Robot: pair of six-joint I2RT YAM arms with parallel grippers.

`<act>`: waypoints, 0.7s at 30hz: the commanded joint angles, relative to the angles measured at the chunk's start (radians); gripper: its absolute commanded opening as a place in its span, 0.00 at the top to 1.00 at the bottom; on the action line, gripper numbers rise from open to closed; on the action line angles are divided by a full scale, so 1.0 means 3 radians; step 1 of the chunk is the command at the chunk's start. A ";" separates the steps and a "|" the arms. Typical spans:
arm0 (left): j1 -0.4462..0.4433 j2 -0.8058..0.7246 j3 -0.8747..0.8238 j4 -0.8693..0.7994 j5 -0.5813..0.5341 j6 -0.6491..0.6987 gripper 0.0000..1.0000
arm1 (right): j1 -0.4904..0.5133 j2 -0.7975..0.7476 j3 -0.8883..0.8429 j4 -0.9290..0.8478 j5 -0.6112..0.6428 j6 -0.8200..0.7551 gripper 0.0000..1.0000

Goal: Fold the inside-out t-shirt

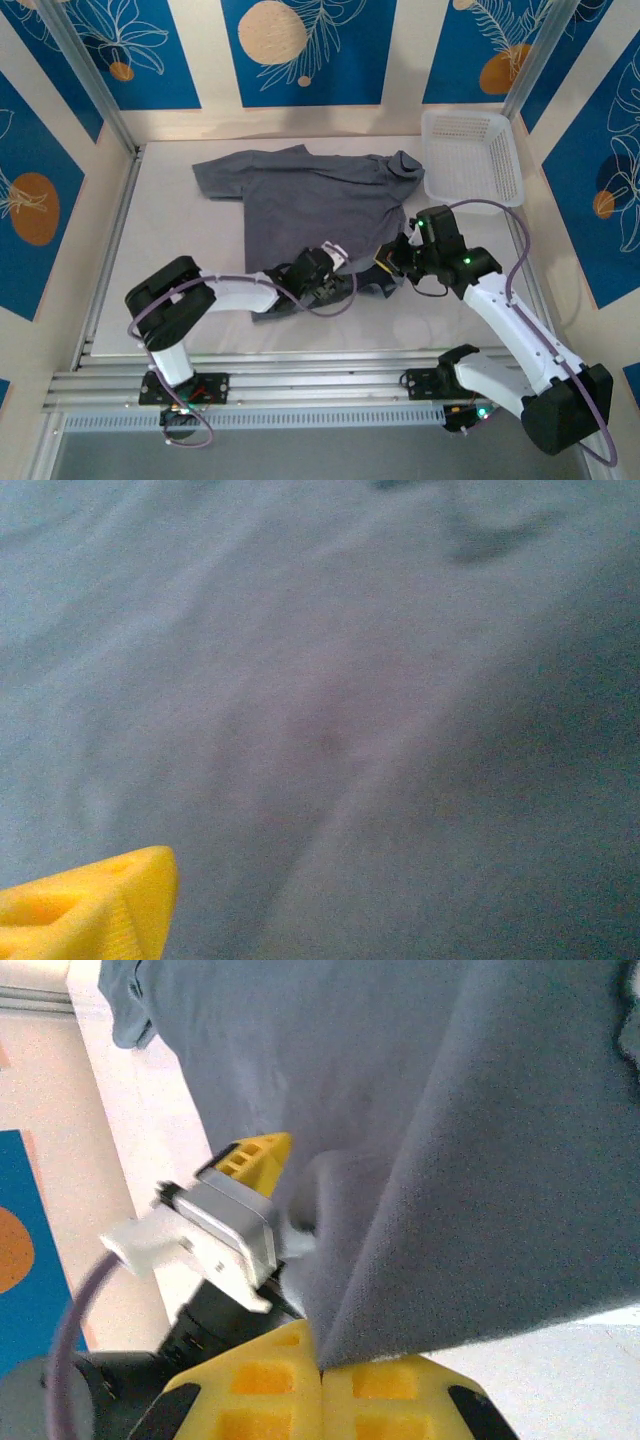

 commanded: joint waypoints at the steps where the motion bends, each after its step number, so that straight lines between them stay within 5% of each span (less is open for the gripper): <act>1: 0.0213 -0.0336 -0.0065 -0.0177 -0.0222 -0.0191 0.32 | -0.0057 -0.0018 0.0026 -0.0170 -0.0064 -0.0100 1.00; 4: 0.0384 -0.0633 -0.0089 -0.0356 0.0186 -0.0201 0.85 | -0.0147 -0.0037 -0.0024 -0.0204 -0.0049 -0.0272 1.00; 6: 0.0523 -0.0792 0.0005 -0.0555 0.0827 -0.0217 1.00 | -0.0161 -0.0080 -0.0088 -0.0087 -0.0079 -0.0437 0.91; 10: 0.0560 -0.0998 0.0277 -0.0916 0.1309 -0.0264 1.00 | 0.0045 -0.0250 -0.0246 0.0291 0.0147 -0.0860 0.67; 14: 0.0566 -0.1102 0.0474 -0.1111 0.1464 -0.0369 1.00 | 0.0712 -0.0444 -0.0496 0.1036 0.0766 -0.1678 0.55; 17: 0.0574 -0.1140 0.0614 -0.1251 0.1468 -0.0467 1.00 | 0.1282 -0.0389 -0.0805 0.2033 0.1250 -0.2536 0.64; 21: 0.0579 -0.1187 0.0790 -0.1357 0.1502 -0.0581 1.00 | 0.1768 0.0212 -0.1455 0.4168 0.1825 -0.4096 0.86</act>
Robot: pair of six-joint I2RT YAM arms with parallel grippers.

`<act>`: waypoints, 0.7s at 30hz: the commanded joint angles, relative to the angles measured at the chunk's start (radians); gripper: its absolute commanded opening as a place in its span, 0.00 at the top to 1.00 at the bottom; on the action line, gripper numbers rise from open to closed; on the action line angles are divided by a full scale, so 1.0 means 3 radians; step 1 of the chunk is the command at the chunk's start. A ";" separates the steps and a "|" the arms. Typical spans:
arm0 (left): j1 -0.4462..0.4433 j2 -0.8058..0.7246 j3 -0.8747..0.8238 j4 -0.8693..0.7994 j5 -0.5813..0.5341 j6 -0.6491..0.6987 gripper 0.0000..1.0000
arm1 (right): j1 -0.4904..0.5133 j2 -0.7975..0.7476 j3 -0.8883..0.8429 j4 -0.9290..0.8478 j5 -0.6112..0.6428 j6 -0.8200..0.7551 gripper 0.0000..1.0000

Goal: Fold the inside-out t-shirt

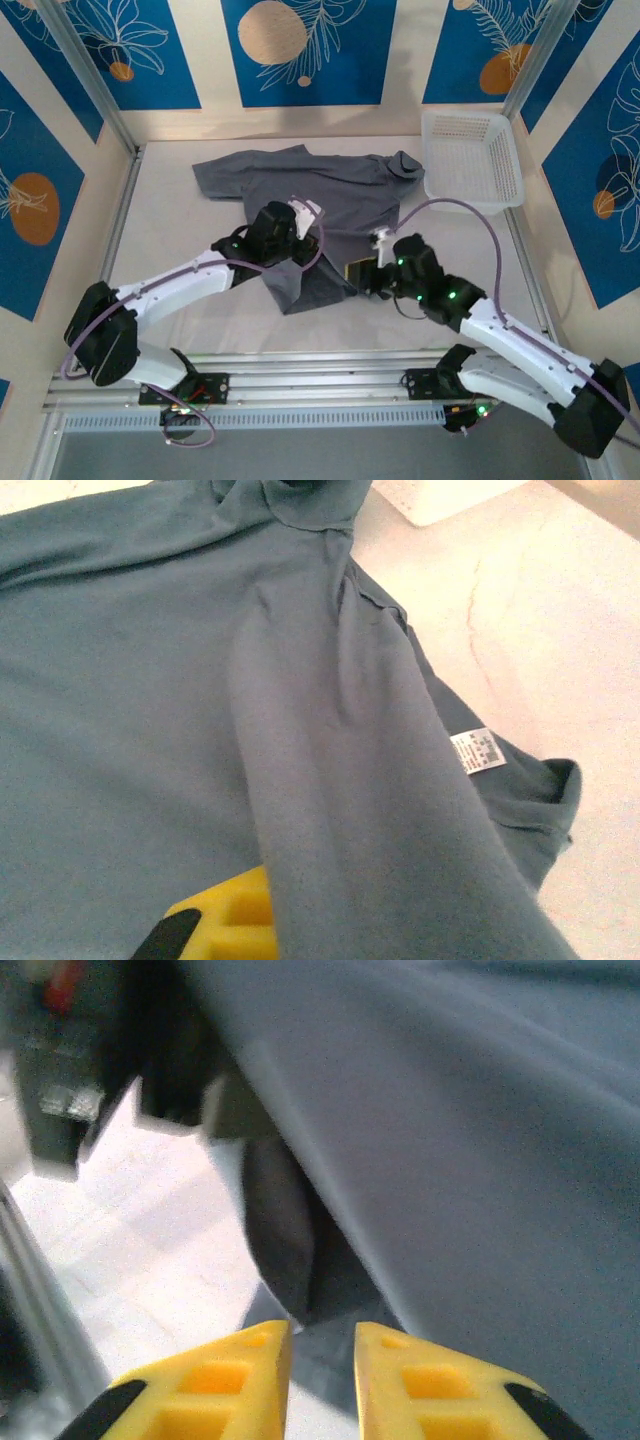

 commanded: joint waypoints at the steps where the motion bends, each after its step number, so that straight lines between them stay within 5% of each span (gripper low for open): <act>1: 0.0027 -0.0133 0.0210 -0.0209 0.0167 -0.0172 1.00 | 0.0171 0.0587 -0.0352 0.2032 0.0707 -0.1803 0.92; 4: 0.0026 -0.0162 0.0338 -0.0274 0.0256 -0.0250 1.00 | 0.0152 0.1336 -0.0205 0.2714 0.1033 -0.2866 1.00; 7: 0.0037 -0.0176 0.0499 -0.0323 0.0278 -0.0413 1.00 | 0.0074 0.2220 -0.0183 0.4156 0.1238 -0.3983 1.00; 10: 0.0044 -0.0175 0.0750 -0.0500 0.0257 -0.0769 1.00 | -0.0095 0.2791 0.0208 0.4289 0.1541 -0.4794 1.00; 15: 0.0036 -0.0183 0.1006 -0.0447 0.0540 -0.1142 1.00 | -0.0544 0.3015 0.0575 0.4165 0.1541 -0.4613 1.00; 18: 0.0034 -0.0144 0.1214 -0.0566 0.0579 -0.1256 1.00 | -0.0721 0.2979 0.0840 0.3270 0.1582 -0.4208 0.96; 21: -0.0012 -0.0035 0.1469 -0.0671 0.0695 -0.1333 1.00 | -0.0788 0.2778 0.1117 0.2096 0.1600 -0.3115 0.94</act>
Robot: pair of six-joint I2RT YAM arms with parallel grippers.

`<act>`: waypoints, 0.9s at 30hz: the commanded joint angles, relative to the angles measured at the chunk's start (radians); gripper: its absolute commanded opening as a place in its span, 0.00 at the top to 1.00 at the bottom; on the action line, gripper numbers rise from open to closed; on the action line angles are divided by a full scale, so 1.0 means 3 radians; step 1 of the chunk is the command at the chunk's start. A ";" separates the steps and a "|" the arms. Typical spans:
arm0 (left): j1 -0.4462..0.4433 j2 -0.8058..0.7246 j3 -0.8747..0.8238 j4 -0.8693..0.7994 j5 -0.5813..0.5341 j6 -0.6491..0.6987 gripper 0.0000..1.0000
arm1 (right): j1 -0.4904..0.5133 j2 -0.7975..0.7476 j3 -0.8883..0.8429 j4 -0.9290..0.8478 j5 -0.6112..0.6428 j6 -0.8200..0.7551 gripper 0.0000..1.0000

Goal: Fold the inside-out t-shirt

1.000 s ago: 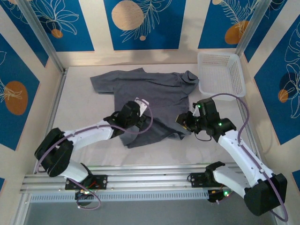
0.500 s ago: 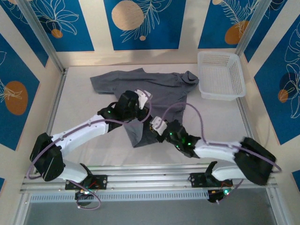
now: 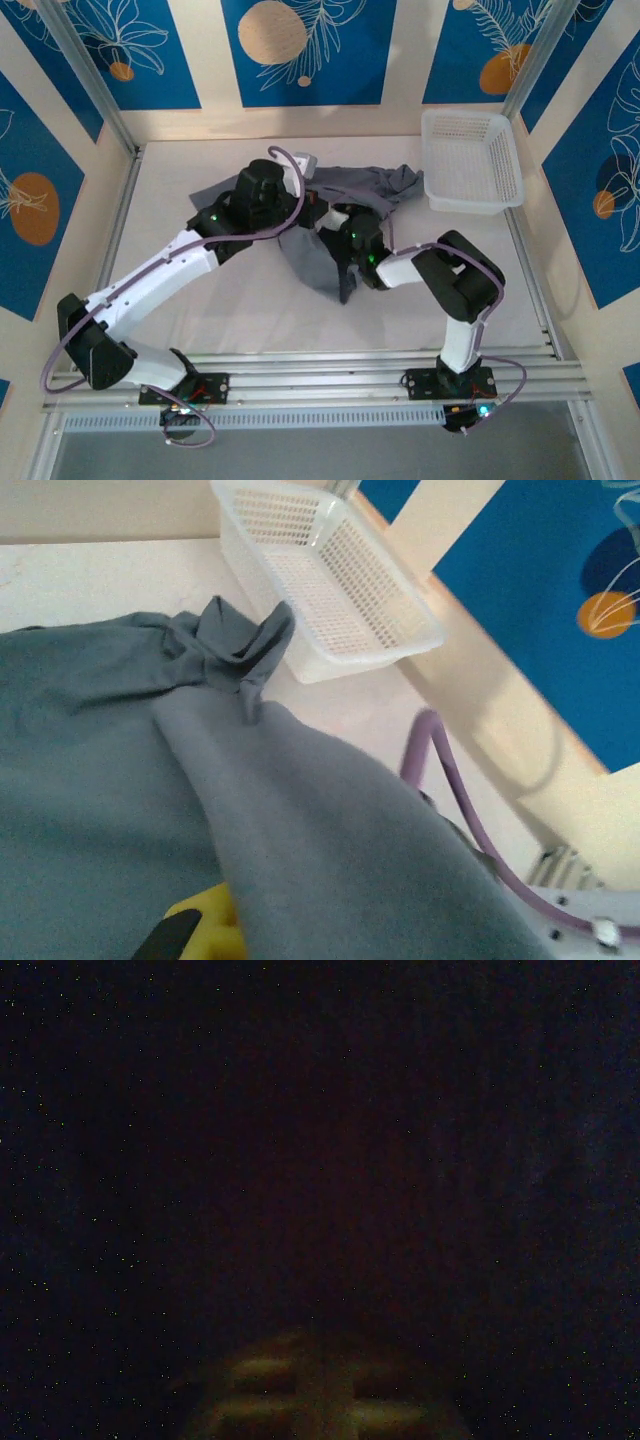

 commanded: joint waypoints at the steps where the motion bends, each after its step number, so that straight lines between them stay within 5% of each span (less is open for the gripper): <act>1: -0.0051 0.0077 0.0378 -0.0198 0.0302 -0.0205 1.00 | -0.0020 -0.0337 0.0261 -0.1417 0.0002 0.1258 0.94; 5: -0.0081 0.0252 0.0703 -0.0256 0.0390 -0.0214 1.00 | 0.0011 -0.0690 0.0606 -0.2931 -0.1272 0.2812 0.95; 14: -0.0124 0.0843 0.1882 -0.0467 0.0560 -0.0223 1.00 | 0.0193 -0.0032 0.1287 -0.3809 -0.1912 0.3756 1.00; 21: -0.0251 0.0808 0.2103 -0.0416 0.0691 -0.0135 1.00 | 0.0113 -0.0594 0.1267 -0.3587 -0.1961 0.4110 1.00; 27: -0.0476 0.0735 0.2276 -0.0208 0.1028 0.0021 1.00 | -0.0076 -0.0136 0.1386 -0.3536 -0.2439 0.4102 1.00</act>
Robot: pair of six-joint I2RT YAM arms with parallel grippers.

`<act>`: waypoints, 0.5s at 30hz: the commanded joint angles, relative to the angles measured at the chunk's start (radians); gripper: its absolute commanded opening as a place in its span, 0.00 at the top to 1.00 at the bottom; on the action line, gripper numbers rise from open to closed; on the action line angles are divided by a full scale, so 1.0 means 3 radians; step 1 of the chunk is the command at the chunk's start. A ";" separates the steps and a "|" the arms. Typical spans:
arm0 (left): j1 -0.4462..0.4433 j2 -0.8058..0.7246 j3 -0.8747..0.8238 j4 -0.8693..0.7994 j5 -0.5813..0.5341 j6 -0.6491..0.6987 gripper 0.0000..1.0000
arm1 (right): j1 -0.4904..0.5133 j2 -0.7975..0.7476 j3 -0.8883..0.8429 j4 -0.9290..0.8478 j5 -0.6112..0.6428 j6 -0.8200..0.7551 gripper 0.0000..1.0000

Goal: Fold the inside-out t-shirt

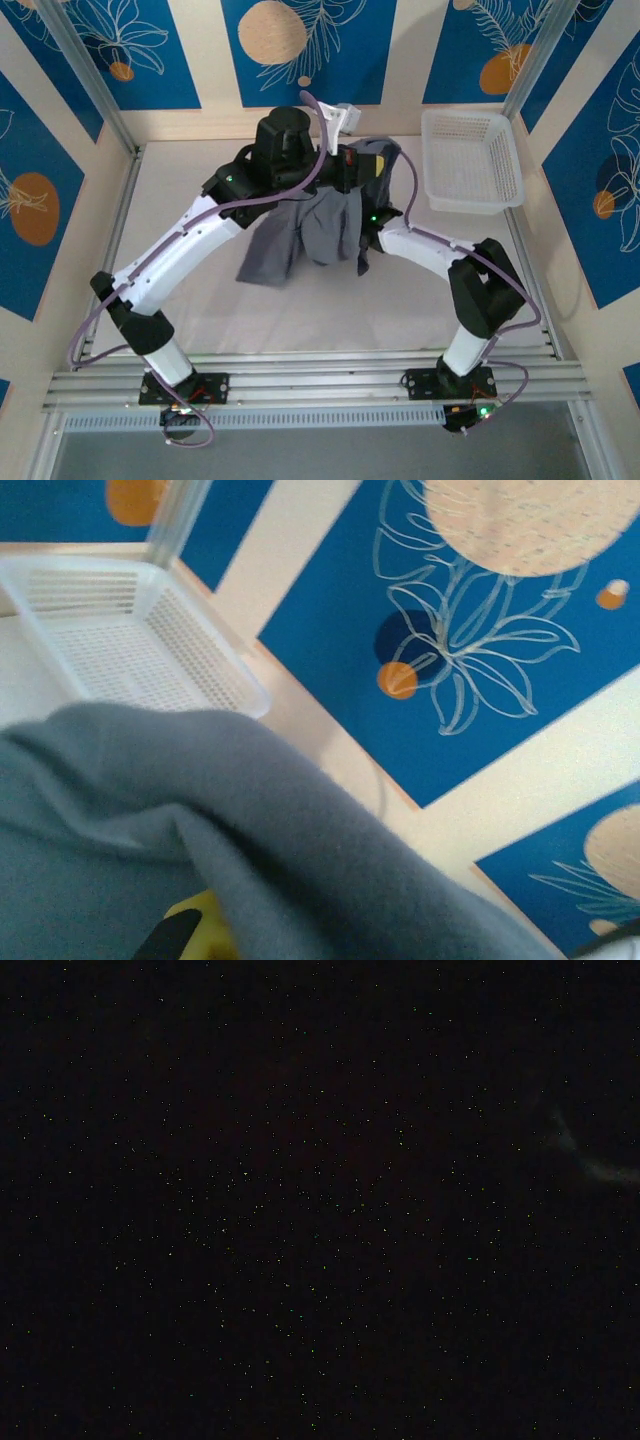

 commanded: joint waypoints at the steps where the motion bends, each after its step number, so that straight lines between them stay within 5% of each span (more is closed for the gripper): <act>1: -0.0191 -0.0173 0.0291 0.0245 0.0381 0.0252 1.00 | -0.0048 0.0384 0.0043 -0.0042 -0.0496 0.0167 1.00; 9: -0.0393 -0.0157 0.0518 -0.0115 0.0427 0.0514 1.00 | -0.0052 0.0420 0.0449 -0.0443 -0.0850 0.0464 1.00; 15: -0.0527 -0.0067 0.0691 -0.0131 0.0565 0.0508 1.00 | -0.0052 0.0493 0.0883 -0.0648 -0.0531 0.0429 1.00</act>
